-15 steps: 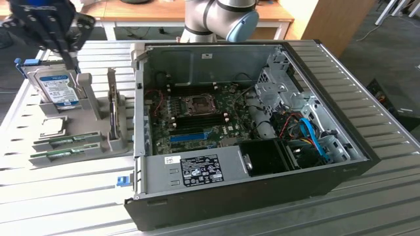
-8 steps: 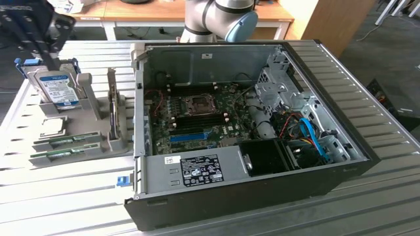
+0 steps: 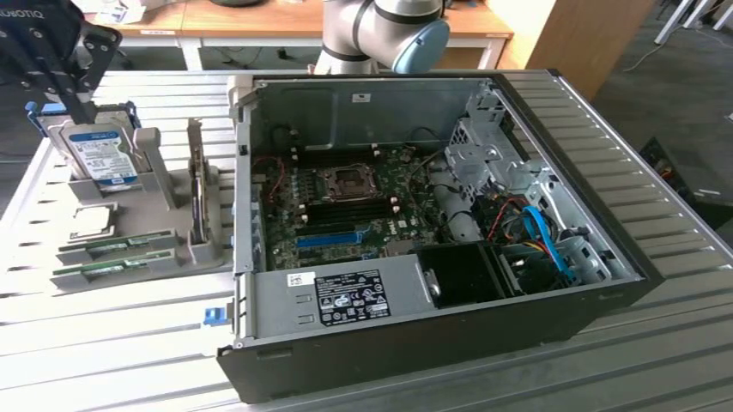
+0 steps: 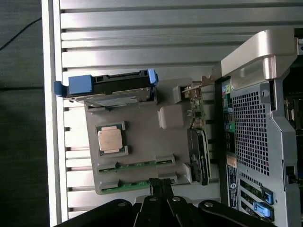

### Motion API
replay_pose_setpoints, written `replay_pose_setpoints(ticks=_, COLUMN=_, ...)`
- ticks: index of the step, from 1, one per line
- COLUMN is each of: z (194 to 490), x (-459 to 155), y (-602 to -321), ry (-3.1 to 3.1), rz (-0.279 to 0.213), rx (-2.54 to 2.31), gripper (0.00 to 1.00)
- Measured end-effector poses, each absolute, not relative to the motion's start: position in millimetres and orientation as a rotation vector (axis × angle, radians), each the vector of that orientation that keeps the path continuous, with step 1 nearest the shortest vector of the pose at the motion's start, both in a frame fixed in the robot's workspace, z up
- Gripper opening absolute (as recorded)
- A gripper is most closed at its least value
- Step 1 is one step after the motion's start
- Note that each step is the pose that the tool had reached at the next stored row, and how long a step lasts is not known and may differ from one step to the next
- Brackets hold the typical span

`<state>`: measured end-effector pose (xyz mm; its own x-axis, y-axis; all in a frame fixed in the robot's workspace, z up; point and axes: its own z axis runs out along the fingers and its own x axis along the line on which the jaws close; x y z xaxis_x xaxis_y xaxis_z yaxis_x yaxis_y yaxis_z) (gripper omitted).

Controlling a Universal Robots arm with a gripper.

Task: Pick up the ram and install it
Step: 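Reach for the ram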

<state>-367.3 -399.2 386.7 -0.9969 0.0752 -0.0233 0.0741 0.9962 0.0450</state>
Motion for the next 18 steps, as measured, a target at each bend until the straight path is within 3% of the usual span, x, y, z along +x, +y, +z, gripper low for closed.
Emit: replay_pose_setpoints(ticks=18, z=387, x=-375, y=-414, ry=3.114, rz=0.069, rx=0.117, gripper=0.11)
